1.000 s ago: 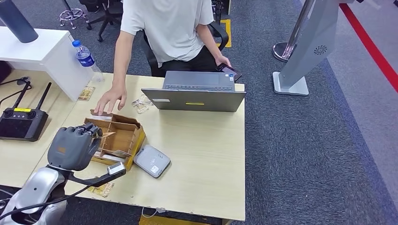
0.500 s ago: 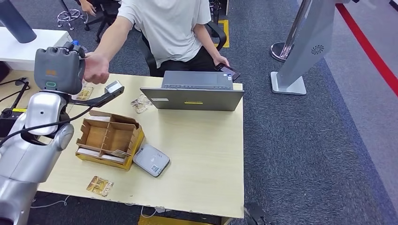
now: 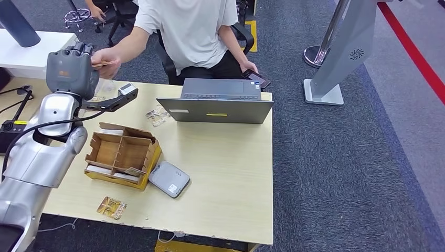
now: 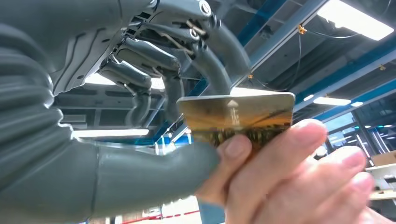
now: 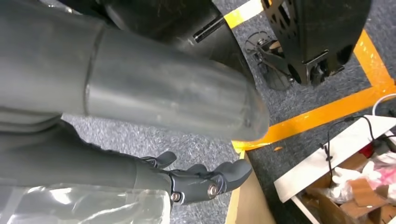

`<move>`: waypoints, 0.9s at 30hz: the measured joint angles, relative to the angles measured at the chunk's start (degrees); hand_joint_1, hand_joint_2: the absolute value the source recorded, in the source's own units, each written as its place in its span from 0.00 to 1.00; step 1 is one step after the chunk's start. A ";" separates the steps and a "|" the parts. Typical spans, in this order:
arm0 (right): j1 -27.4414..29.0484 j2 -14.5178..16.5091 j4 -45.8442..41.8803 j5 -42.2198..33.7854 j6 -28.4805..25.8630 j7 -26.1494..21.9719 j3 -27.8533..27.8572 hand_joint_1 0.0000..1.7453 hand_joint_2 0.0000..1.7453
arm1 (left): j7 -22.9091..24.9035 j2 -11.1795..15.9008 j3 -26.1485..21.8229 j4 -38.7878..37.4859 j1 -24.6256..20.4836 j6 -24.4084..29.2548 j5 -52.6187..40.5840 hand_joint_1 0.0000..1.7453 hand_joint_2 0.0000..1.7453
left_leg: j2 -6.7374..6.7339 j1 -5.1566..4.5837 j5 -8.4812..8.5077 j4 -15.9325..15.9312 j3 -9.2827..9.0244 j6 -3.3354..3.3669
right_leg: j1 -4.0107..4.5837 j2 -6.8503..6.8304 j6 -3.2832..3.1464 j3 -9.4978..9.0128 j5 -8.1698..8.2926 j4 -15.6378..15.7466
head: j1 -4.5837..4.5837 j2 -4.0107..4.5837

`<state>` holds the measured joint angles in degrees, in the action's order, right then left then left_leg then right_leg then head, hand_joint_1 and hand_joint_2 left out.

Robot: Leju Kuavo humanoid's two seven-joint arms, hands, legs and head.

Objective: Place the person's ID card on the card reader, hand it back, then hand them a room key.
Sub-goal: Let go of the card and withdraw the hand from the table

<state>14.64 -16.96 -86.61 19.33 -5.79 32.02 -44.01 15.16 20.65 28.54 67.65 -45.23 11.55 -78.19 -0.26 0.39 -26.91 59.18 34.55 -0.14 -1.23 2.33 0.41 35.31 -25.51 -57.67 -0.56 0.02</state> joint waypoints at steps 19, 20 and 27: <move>-1.59 -3.09 -1.19 -5.10 -7.36 2.11 -6.40 0.00 0.00 | -0.55 3.02 -1.22 3.14 7.15 8.79 5.01 0.00 1.00 | -0.10 0.00 -0.09 -0.06 -0.01 -0.09 | -0.01 0.11 -0.09 -0.02 -0.06 -0.03 | 0.01 0.00; -1.47 -3.27 -1.39 -5.63 -8.82 2.52 -6.91 0.00 0.00 | -1.11 4.28 -2.47 5.03 9.73 10.00 7.99 0.00 1.00 | -0.16 0.00 -0.14 -0.07 -0.05 -0.13 | -0.02 0.17 -0.12 -0.03 -0.10 -0.05 | 0.01 0.00; -1.20 -5.31 -2.59 -12.08 -20.37 4.18 -12.17 0.00 0.00 | -16.86 13.56 -31.54 14.40 33.98 -5.84 61.16 0.00 0.50 | -0.84 0.13 -0.54 -0.18 -0.38 -0.40 | 0.05 0.86 -0.45 0.02 -0.44 -0.15 | -0.07 0.00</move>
<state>13.43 -22.27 -89.20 7.26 -26.17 36.20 -56.18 -1.70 34.21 -3.00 82.06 -11.26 5.72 -17.03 -1.10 0.52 -27.45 59.01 34.17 -0.54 -1.18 3.19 -0.04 35.33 -25.95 -57.82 -0.63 0.02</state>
